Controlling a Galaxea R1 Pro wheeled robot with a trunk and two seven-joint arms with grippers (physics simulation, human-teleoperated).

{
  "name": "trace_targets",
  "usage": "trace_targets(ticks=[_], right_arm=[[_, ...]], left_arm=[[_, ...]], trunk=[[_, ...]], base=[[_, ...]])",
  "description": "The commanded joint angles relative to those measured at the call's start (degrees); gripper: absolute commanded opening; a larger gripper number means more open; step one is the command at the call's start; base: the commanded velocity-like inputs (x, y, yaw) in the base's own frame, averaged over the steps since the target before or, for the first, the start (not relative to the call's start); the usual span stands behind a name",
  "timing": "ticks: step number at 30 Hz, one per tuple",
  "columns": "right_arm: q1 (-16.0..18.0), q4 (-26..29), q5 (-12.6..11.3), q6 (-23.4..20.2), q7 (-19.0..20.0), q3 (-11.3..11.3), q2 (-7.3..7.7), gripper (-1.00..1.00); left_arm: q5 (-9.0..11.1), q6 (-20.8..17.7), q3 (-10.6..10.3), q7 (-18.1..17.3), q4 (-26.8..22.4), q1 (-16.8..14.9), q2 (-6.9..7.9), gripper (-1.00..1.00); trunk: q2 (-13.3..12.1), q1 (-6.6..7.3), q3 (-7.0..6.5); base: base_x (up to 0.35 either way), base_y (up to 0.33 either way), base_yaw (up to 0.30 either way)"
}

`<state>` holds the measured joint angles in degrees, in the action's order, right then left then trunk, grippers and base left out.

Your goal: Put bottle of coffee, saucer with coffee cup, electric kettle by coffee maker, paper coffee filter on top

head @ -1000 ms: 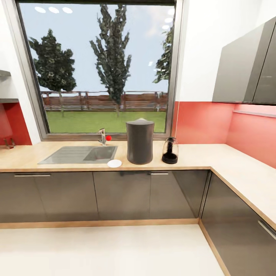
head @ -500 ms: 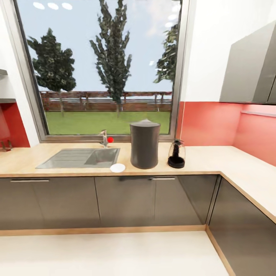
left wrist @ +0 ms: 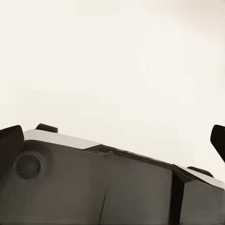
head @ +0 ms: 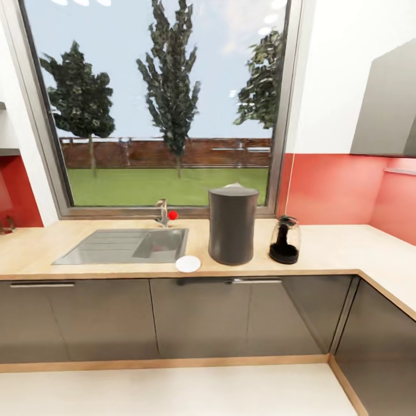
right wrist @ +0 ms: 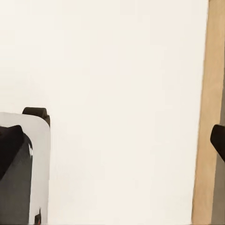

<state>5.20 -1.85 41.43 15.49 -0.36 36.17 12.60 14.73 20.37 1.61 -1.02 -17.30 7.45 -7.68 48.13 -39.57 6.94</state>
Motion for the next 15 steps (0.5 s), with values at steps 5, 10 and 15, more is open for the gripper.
trace_targets(ticks=[5,10,15], right_arm=[[0.1,-0.2,0.1,0.6,0.0,0.6,0.48,1.0],[0.1,-0.2,0.1,0.8,0.0,0.7,0.55,1.0],[0.1,-0.2,0.1,1.8,0.2,0.7,1.71,1.0]], left_arm=[[0.1,0.3,0.0,-0.1,0.1,0.0,-0.05,1.0],[0.3,0.3,0.0,-0.1,0.1,0.0,-0.04,1.0],[0.3,0.4,0.0,-0.1,0.1,0.0,-0.05,1.0]], trunk=[[0.1,-0.05,0.07],[0.1,-0.05,0.07],[0.1,-0.05,0.07]], base=[[0.296,0.213,0.0],[0.296,0.214,0.0],[0.274,0.241,0.0]])
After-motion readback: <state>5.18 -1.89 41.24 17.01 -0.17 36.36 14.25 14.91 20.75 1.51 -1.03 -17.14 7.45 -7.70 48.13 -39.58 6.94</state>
